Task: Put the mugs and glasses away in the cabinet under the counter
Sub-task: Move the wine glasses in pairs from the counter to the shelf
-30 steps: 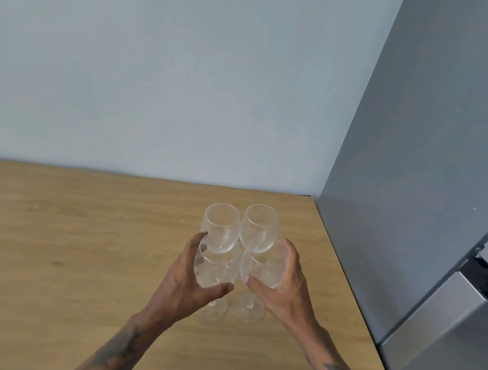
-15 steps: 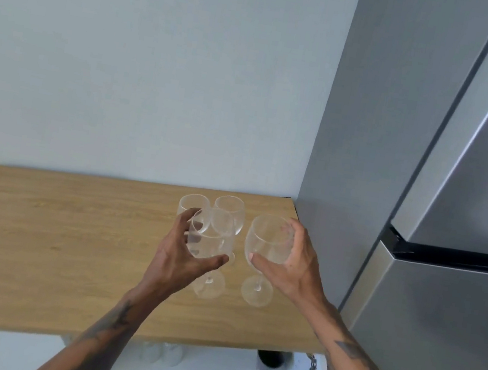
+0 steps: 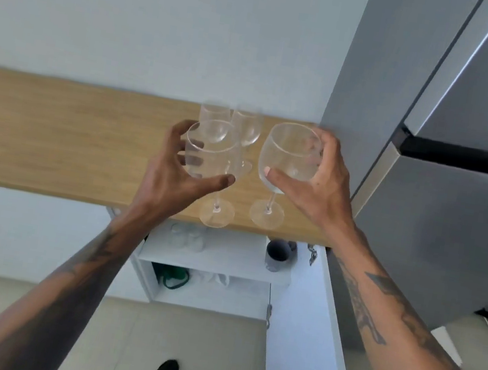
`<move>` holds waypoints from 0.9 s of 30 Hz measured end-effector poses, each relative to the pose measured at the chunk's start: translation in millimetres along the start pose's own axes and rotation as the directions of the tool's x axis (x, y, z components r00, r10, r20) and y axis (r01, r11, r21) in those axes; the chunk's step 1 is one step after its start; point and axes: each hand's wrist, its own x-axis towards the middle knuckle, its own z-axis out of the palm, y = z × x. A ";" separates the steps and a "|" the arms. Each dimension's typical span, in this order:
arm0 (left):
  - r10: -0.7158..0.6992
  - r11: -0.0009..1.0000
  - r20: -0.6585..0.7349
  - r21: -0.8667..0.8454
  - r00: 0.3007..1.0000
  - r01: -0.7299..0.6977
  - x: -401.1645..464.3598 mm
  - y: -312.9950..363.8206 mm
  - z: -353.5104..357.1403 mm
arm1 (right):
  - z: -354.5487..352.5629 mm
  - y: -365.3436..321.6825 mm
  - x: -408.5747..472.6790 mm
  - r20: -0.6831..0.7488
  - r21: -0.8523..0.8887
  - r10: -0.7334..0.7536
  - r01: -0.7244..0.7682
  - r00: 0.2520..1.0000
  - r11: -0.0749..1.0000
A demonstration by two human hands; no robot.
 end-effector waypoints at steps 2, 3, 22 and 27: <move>-0.032 0.999 -0.011 0.014 0.999 0.032 -25.1 -9.1 -6.8 | 9.5 3.6 -26.6 0.015 0.017 0.027 -0.027 1.000 0.999; -0.050 0.999 -0.013 0.019 0.999 0.050 -37.4 -15.2 -9.0 | 14.6 7.0 -39.6 0.024 0.024 0.044 -0.044 0.999 0.999; -0.296 0.947 0.119 0.165 0.948 0.275 -128.6 -299.1 104.9 | 197.7 244.7 -148.6 0.085 -0.114 0.404 -0.394 0.911 0.912; -0.174 0.966 0.036 0.202 0.984 0.163 -63.8 -370.0 150.0 | 244.3 310.9 -95.9 -0.005 -0.099 0.360 -0.359 0.933 0.928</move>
